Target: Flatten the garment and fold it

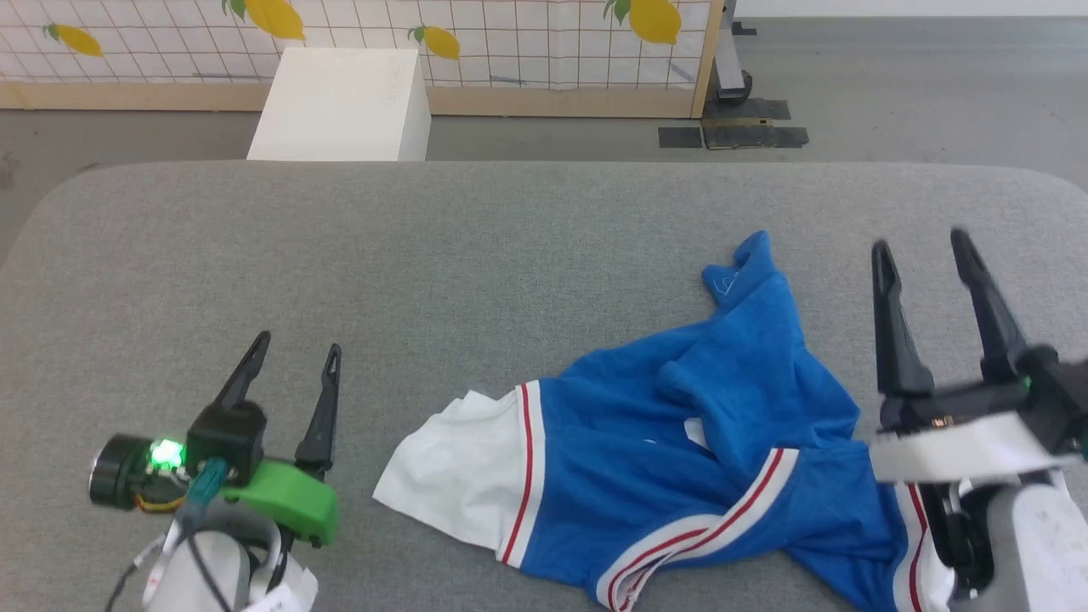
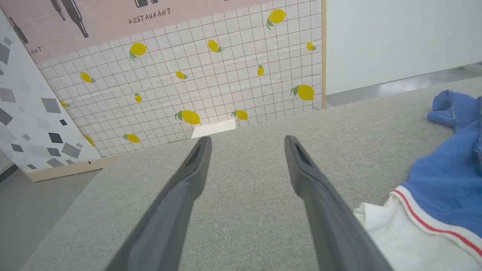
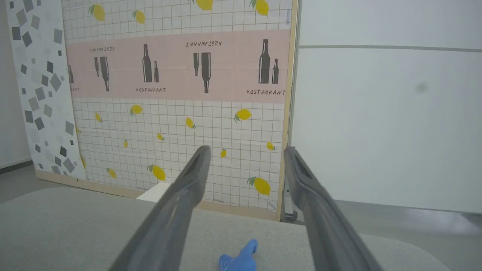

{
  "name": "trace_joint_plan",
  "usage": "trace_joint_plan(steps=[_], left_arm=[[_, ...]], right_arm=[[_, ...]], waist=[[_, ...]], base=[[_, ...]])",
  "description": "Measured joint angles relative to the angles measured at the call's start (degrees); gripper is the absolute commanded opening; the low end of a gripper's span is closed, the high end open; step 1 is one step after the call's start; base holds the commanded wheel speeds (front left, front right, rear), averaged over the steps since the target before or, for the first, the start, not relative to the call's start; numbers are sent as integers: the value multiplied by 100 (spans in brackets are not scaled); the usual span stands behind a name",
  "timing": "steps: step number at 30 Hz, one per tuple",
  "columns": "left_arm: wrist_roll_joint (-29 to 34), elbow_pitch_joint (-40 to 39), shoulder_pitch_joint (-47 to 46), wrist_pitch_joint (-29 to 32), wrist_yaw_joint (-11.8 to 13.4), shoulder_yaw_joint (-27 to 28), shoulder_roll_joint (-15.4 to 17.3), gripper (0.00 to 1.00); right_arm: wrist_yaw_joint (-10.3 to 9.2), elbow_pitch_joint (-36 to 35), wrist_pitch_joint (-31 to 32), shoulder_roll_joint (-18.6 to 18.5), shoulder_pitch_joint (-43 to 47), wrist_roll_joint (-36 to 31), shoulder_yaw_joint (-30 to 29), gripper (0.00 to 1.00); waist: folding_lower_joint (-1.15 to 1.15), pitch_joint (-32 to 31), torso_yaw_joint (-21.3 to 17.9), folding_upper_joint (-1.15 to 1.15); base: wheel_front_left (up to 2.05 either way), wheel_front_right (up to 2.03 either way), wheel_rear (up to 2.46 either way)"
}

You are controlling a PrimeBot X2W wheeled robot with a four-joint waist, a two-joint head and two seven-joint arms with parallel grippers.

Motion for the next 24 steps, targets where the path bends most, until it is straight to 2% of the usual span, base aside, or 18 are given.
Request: trace_joint_plan(steps=[3,6,11,16,19,24], left_arm=[[-25,194,-310,380,-93,-334,287,100],[-314,257,-627,1150,-120,-834,581,100],[-1596,79,-1172,2587,-127,-2083,1314,100],[-3188,-194,-1863,4497,-132,-3344,2020,100],[-3671,-339,-2272,5450,-133,-4108,2444,100],[-4070,-299,-2742,6052,-134,-4914,2754,100]], right_arm=[[0,-63,1,103,322,55,-169,100],[0,-174,1,203,592,55,-267,100],[0,-266,0,269,831,-31,-289,100],[0,-263,1,309,848,-125,-250,100],[0,-204,1,323,838,-168,-158,100],[0,-135,0,342,733,-176,-59,100]], waist=[[0,-14,14,0],[0,-24,23,0],[0,4,-19,0],[0,105,-85,0],[0,173,-143,0],[0,307,-288,0]], base=[[0,0,0],[0,0,0],[0,0,0],[0,0,0],[0,0,0],[0,0,0]])
